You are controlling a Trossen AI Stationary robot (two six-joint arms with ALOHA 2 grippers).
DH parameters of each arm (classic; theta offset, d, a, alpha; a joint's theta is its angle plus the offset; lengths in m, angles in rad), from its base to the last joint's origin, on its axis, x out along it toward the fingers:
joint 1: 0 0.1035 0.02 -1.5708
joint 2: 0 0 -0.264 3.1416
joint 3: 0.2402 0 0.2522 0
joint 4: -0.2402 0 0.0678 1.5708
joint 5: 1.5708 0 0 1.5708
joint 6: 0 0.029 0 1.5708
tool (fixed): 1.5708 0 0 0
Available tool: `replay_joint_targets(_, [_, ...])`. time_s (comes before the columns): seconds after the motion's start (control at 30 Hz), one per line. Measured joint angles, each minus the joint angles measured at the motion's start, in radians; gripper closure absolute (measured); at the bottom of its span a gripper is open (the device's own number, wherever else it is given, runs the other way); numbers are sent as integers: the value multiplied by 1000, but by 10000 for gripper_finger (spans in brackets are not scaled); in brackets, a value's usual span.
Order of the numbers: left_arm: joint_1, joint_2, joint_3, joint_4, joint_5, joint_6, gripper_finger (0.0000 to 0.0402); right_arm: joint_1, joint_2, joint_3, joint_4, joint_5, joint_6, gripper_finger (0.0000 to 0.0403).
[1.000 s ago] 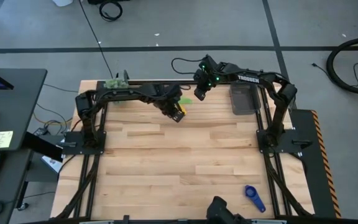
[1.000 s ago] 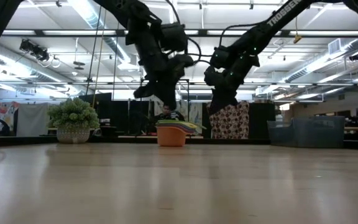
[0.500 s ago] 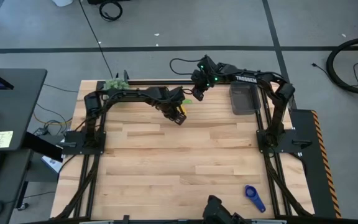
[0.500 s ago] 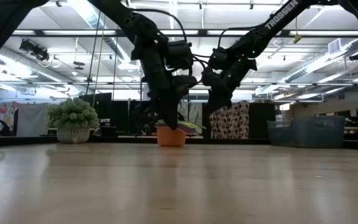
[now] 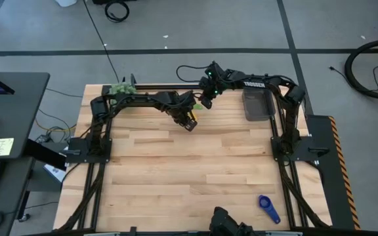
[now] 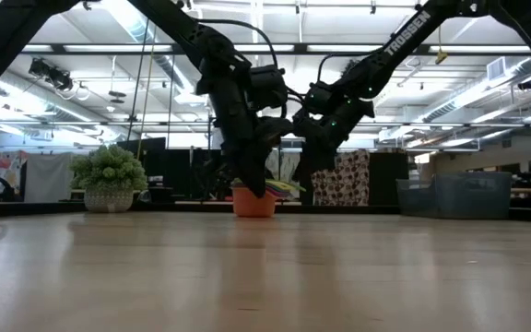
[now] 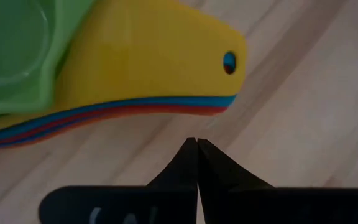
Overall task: Nest measuring cups in basket
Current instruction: Stack the green measuring cup on top of the yellow measuring cup
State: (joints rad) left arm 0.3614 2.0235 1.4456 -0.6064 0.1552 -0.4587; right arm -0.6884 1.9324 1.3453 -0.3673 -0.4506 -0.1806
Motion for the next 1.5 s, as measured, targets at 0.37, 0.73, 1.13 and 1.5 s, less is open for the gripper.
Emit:
replay_joint_targets(0.37, [25,29,0,27,40,34,401,6,16,0,24,-17,-10,401])
replay_joint_targets(0.73, [29,45,0,69,60,52,401,5,15,0,29,-15,-17,401])
replay_joint_targets(1.13, [35,45,0,91,60,79,401,5,14,0,30,-15,-25,401])
replay_joint_targets(1.5, [35,45,0,101,60,80,401,5,14,0,30,-15,-52,401])
